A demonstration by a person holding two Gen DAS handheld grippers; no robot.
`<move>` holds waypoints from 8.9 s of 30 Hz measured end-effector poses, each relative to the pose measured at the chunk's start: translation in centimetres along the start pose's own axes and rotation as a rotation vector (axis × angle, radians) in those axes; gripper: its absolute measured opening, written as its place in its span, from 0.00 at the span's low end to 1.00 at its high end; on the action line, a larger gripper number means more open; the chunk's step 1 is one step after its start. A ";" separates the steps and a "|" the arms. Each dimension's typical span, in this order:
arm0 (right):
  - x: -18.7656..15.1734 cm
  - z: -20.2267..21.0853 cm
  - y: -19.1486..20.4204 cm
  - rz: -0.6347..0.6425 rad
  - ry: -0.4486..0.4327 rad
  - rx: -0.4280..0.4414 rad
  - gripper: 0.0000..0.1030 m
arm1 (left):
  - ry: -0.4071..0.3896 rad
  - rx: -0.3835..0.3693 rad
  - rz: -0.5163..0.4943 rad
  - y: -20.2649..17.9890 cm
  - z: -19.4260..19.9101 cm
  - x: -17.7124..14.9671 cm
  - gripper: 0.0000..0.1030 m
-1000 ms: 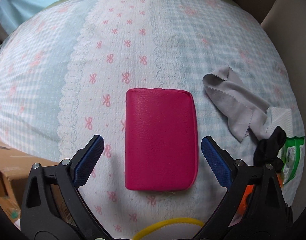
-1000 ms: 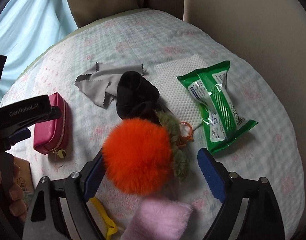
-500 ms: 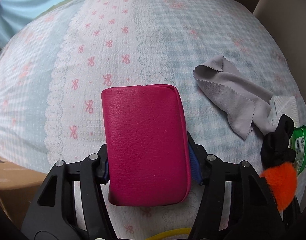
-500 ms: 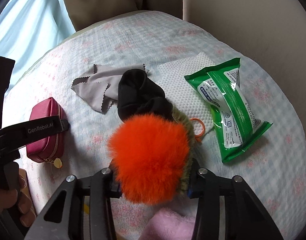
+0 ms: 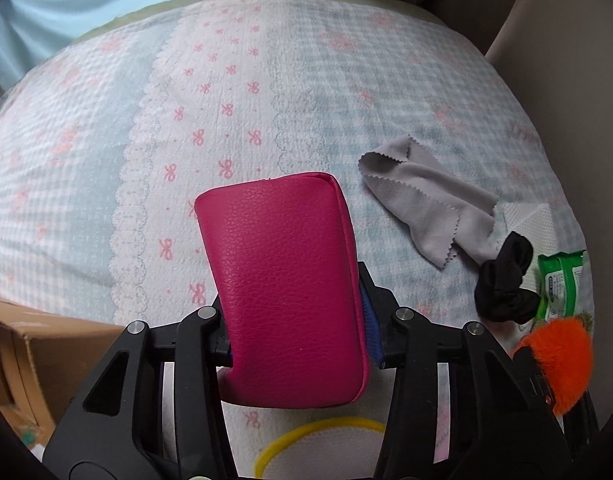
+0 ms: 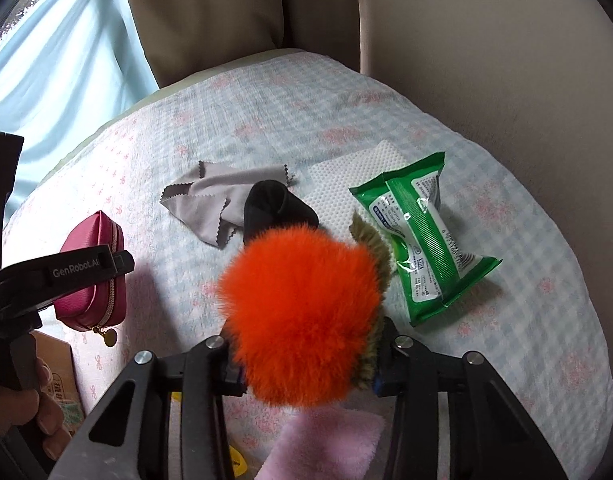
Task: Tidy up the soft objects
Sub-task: 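Grasp the magenta pouch with the left tool while the right tool grasps the orange pompom, then carry both items over the cardboard box and open both tools to drop them, then lift both tools away from the box toward the remaining items, then grasp the yellow mesh pad with the left tool while the right tool grasps the black sock, then carry the pad and sock over the box and open both tools to release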
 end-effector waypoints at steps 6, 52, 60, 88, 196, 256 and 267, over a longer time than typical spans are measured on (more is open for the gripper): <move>1.4 4.5 -0.1 0.011 -0.055 -0.003 0.37 | -0.063 -0.040 0.003 -0.8 5.8 0.5 0.40; -6.4 20.0 32.5 0.426 0.285 0.302 0.37 | 0.100 0.046 -0.018 30.6 26.3 -9.3 0.40; -8.6 11.6 34.3 0.389 0.554 0.271 0.37 | 0.263 0.072 -0.068 31.9 17.7 -9.4 0.40; -9.8 9.2 33.2 0.343 0.696 0.280 1.00 | 0.325 0.025 -0.159 30.6 17.9 -9.4 1.00; 3.0 -7.0 3.4 0.653 -0.037 0.237 0.29 | 0.023 0.114 0.099 -3.1 0.2 -14.7 0.79; -1.8 33.3 21.6 0.386 -0.101 0.286 0.20 | -0.261 0.050 0.051 23.3 41.2 -7.6 0.35; -5.4 26.6 27.6 0.399 0.112 0.309 0.20 | -0.080 0.081 0.080 31.0 34.0 -8.5 0.35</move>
Point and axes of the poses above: each gripper's, at about its wrist camera, not at the fingertips, and z roughly against the way its jaws point, y to its left, x to its top, the point moved 5 cm from there along -z, roughly the way its jaws point, and after that the axes turned 5 degrees about -x, right-handed, at the moved point
